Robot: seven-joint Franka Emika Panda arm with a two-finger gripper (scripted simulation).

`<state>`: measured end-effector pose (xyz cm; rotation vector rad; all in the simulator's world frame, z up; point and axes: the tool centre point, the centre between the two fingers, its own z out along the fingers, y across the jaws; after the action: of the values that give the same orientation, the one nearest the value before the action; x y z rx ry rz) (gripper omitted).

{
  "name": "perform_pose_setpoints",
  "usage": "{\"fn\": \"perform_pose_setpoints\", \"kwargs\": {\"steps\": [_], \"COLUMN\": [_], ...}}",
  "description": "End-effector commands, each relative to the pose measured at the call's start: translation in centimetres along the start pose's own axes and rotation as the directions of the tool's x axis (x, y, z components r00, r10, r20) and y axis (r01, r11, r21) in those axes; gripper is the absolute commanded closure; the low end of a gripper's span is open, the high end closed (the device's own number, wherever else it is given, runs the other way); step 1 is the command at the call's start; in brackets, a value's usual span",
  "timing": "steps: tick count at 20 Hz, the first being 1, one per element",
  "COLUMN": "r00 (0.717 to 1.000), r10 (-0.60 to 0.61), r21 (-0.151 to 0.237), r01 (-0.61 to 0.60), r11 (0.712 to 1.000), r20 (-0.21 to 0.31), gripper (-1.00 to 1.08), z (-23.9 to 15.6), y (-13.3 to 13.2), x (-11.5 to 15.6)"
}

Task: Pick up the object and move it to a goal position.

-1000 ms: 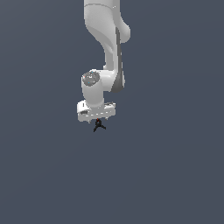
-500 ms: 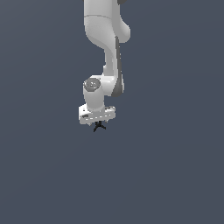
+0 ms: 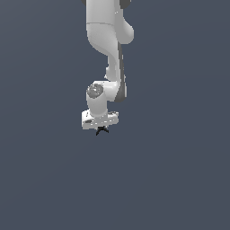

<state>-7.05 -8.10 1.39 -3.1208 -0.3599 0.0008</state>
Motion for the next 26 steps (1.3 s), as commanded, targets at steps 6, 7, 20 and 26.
{"fn": "perform_pose_setpoints", "kwargs": {"steps": [6, 7, 20, 26], "r00": [1.000, 1.000, 1.000, 1.000], "r10": [0.000, 0.000, 0.000, 0.000], "r21": [0.000, 0.000, 0.000, 0.000], "r01": [0.000, 0.000, 0.000, 0.000], "r11": [1.000, 1.000, 1.000, 1.000], "r20": [0.000, 0.000, 0.000, 0.000], "gripper": [1.08, 1.08, 1.08, 1.08], "z": [0.0, 0.0, -0.7, -1.4], "y": [0.0, 0.0, -0.3, -0.7], "x": [0.0, 0.0, 3.0, 6.5]}}
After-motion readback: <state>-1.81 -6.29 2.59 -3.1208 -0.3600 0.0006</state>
